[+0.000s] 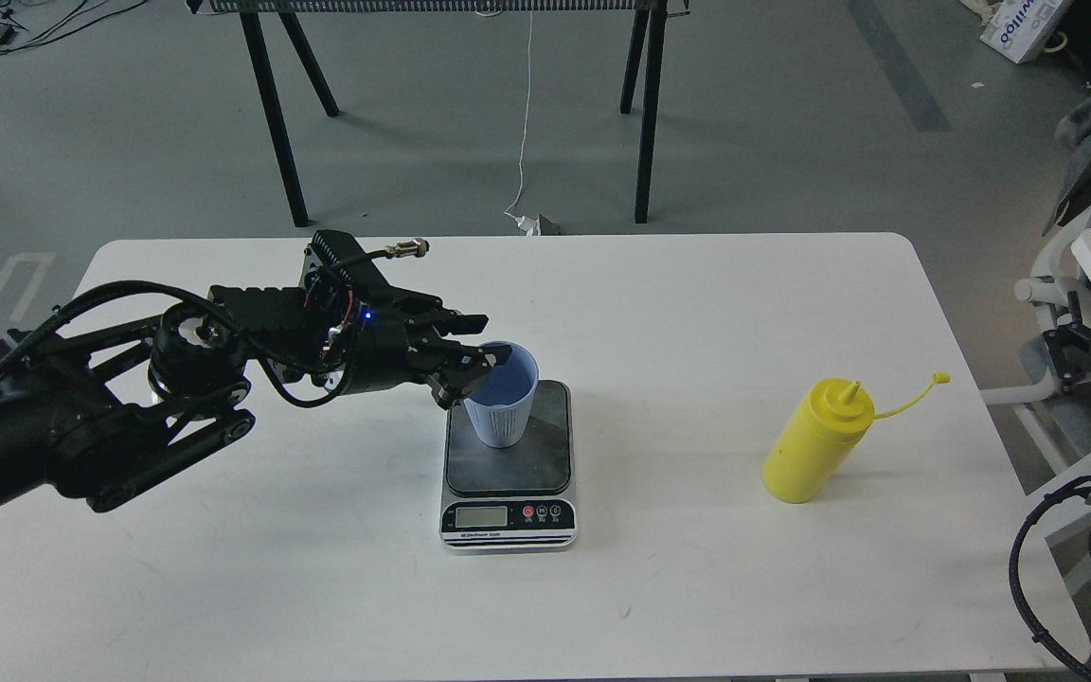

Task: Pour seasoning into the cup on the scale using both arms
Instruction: 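Release the cup and raise the left arm away from the scale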

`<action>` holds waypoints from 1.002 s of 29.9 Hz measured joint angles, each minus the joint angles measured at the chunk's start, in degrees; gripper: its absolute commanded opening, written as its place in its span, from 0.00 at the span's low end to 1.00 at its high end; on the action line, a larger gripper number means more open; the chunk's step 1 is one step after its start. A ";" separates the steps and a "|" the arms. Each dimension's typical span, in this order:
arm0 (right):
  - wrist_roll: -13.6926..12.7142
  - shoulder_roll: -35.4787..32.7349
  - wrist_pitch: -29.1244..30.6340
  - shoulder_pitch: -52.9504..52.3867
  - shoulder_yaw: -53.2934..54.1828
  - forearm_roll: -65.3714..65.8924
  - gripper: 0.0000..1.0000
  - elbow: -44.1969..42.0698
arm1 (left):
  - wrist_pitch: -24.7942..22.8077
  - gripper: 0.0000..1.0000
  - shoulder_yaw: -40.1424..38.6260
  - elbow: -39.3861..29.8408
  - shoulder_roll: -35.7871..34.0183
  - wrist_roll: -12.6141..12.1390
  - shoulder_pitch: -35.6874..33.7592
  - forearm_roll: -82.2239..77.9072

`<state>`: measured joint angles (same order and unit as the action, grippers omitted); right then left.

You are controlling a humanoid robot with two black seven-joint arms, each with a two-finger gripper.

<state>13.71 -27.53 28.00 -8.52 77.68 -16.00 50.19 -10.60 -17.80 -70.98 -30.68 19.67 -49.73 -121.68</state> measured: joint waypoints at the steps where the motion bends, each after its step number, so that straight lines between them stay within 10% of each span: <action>1: 0.00 -0.01 0.00 0.03 0.00 0.00 1.00 0.00 | 0.30 0.78 -0.25 -0.01 -0.08 0.04 -0.03 0.19; 8: -0.03 -0.53 0.00 0.31 0.00 0.00 1.00 0.08 | 3.48 0.99 -9.31 -0.20 -1.08 0.38 -0.14 16.12; 20: -0.26 -1.56 0.00 6.86 -0.62 0.00 1.00 7.09 | 3.10 1.00 -22.32 4.97 -1.12 -0.92 -0.42 86.09; 30: -0.53 1.30 0.00 22.68 -3.67 -0.06 1.00 21.62 | -13.16 1.00 -27.27 29.63 4.96 -1.36 0.26 122.09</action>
<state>13.18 -26.22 28.00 14.16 74.01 -16.06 71.81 -23.77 -45.08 -41.35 -25.72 18.31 -49.48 0.41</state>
